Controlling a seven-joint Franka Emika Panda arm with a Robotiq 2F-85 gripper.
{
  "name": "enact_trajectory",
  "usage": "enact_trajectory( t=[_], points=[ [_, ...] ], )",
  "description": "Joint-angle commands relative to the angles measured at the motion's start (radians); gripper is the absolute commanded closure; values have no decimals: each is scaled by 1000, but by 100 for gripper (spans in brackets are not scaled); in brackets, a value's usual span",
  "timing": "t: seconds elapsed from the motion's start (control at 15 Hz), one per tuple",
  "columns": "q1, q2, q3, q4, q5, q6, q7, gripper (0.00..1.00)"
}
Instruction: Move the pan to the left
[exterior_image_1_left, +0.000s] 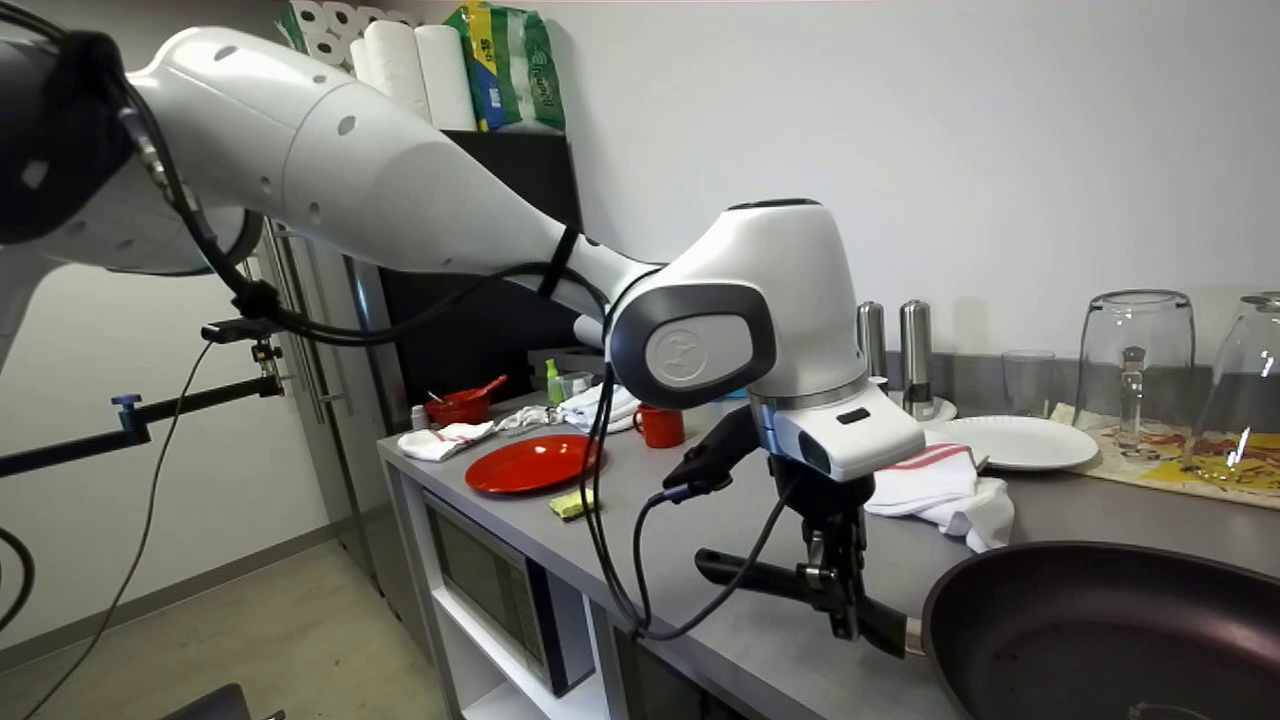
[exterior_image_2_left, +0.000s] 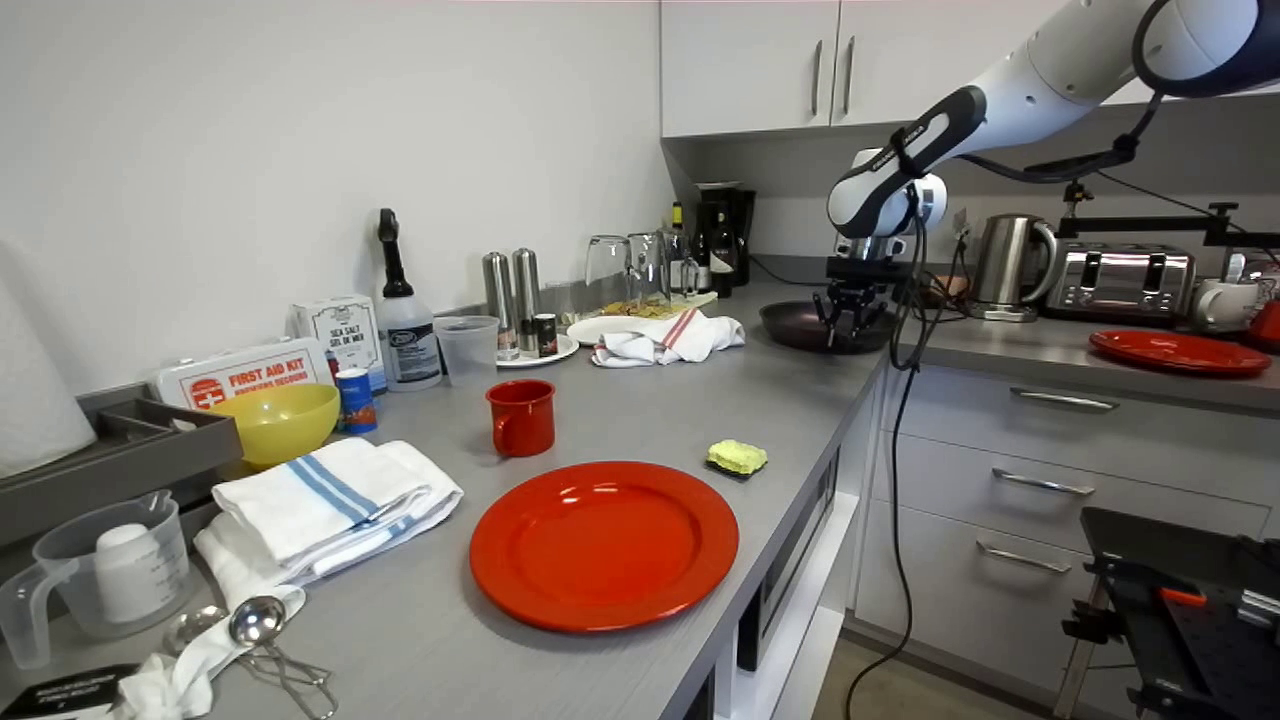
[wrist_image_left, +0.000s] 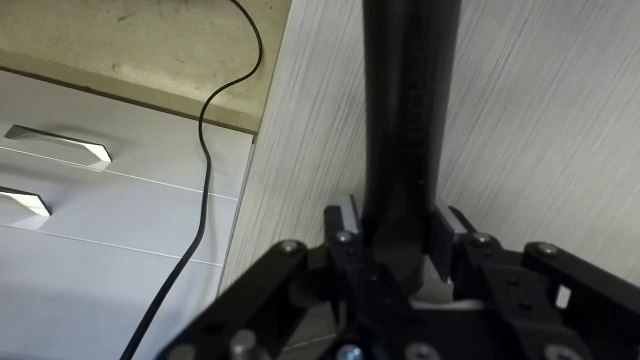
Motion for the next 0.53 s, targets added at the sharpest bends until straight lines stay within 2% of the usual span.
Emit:
enact_trajectory(
  t=[0.0, 0.2, 0.47],
  points=[
    [-20, 29, 9, 42, 29, -10, -31, 89],
    [-15, 27, 3, 42, 16, 1, -31, 89],
    [16, -25, -15, 3, -29, 104, -55, 89]
  ],
)
